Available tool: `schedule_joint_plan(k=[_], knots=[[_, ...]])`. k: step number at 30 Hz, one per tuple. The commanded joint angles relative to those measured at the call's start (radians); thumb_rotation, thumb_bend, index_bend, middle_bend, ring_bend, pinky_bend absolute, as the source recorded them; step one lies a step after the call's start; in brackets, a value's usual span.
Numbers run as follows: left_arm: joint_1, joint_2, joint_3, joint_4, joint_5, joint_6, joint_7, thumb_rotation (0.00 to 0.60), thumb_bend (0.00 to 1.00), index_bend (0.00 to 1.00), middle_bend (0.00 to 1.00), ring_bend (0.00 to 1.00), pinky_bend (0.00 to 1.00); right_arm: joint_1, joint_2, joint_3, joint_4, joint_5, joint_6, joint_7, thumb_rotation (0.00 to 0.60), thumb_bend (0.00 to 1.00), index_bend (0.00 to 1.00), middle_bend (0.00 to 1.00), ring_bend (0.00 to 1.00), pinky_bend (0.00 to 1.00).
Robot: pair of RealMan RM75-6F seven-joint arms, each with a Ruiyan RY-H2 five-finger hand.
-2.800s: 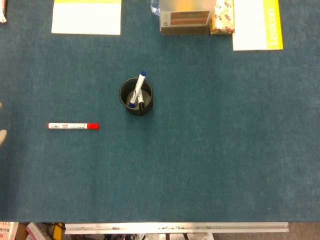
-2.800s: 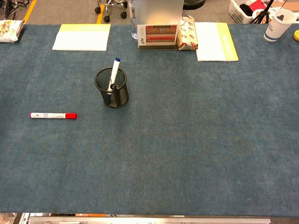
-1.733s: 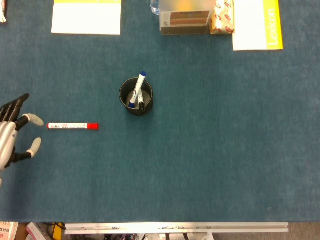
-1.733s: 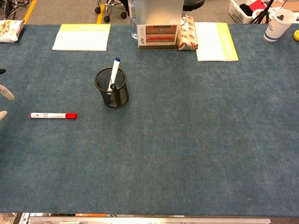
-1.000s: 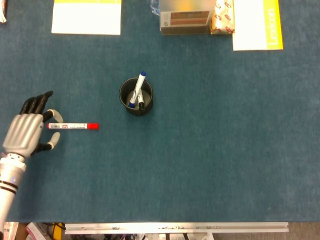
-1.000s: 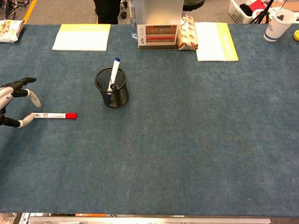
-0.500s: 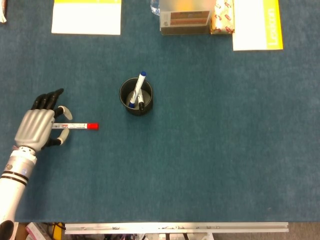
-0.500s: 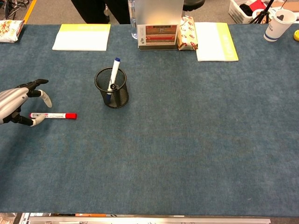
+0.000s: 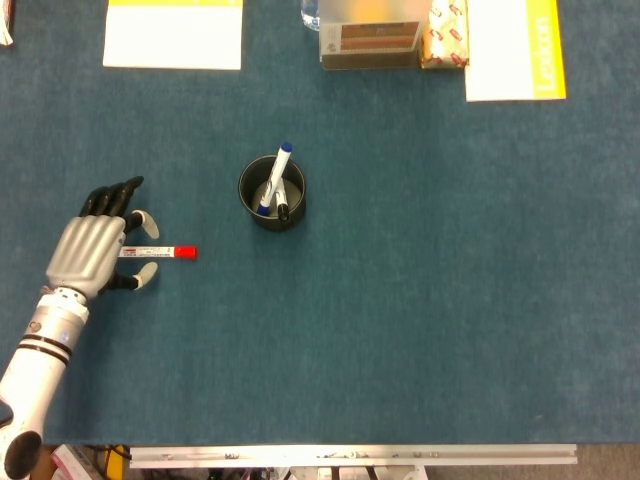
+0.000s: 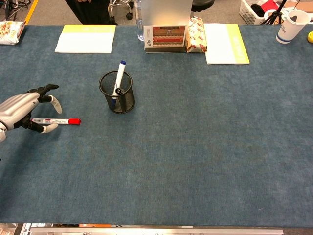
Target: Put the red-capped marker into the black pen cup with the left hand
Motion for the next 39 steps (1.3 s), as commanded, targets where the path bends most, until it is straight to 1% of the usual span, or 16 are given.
schedule_joint_plan(k=[1, 11, 21, 39], knots=[[-0.003, -0.006, -0.001, 0.005, -0.012, -0.005, 0.012, 0.561, 0.27, 0.41, 0.00, 0.00, 0.00, 0.000, 0.000, 0.000, 0.001, 0.001, -0.001, 0.000, 0.600, 0.09, 0.21, 0.23, 0.22, 0.44], [-0.020, -0.020, -0.002, 0.008, -0.067, -0.042, 0.076, 0.560, 0.27, 0.44, 0.00, 0.00, 0.00, 0.001, 0.000, 0.001, 0.001, 0.002, -0.002, 0.000, 0.600, 0.09, 0.21, 0.24, 0.22, 0.44], [-0.027, -0.023, -0.006, 0.002, -0.115, -0.055, 0.128, 0.565, 0.27, 0.48, 0.00, 0.00, 0.00, 0.001, 0.000, 0.000, 0.001, 0.003, -0.003, -0.001, 0.600, 0.09, 0.21, 0.24, 0.22, 0.44], [-0.027, -0.031, -0.006, 0.000, -0.135, -0.036, 0.155, 0.572, 0.29, 0.58, 0.00, 0.00, 0.00, 0.002, -0.001, 0.000, 0.002, 0.004, -0.006, -0.002, 0.600, 0.09, 0.21, 0.24, 0.22, 0.44]])
